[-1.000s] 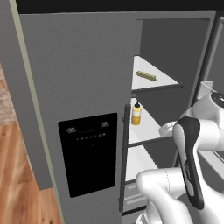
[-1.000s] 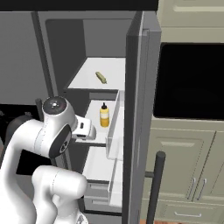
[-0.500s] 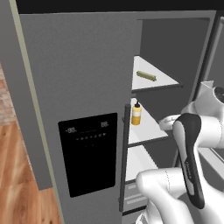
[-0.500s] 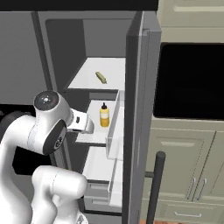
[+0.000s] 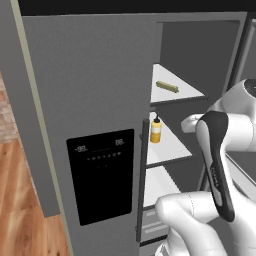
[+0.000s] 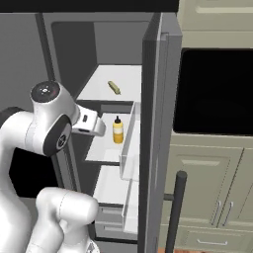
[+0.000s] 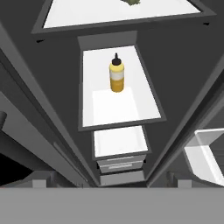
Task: Pick the egg and butter from the fridge and place them by the bowl for mixing.
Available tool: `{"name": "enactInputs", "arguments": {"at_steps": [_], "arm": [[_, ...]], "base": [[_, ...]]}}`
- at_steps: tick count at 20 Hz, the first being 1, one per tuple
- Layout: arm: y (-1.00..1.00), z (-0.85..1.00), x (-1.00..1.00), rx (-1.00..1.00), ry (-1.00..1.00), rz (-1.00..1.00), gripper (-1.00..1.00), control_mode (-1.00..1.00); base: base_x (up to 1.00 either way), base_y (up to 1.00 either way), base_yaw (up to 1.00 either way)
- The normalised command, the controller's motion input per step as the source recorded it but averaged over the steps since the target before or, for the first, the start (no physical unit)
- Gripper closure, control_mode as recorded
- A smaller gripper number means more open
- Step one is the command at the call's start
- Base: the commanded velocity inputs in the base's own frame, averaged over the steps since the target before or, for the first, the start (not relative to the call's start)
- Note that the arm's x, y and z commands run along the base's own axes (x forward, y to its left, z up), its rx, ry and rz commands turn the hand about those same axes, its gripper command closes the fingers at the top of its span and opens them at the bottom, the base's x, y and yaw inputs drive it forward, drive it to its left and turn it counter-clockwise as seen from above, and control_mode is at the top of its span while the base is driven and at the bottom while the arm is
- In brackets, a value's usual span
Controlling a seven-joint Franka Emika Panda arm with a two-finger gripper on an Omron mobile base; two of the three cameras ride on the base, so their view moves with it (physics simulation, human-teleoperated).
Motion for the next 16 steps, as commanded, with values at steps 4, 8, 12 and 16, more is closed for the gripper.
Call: {"name": "enactInputs", "arguments": {"at_steps": [4,8,12,16], "arm": [[-0.08,0.04,0.2,0.0,-0.04,0.0,-1.0,-1.0],[-0.09,0.0,0.24,-0.01,-0.13,0.01,-1.0,-1.0],[-0.01,0.08,0.46,0.0,0.0,0.0,-1.0,-1.0],[0.0,0.07,0.51,0.0,0.0,0.0,-1.0,-1.0]], "base": [[0.0,0.0,0.0],[0.0,0.0,0.0],[0.0,0.0,0.0],[0.0,0.0,0.0]]}}
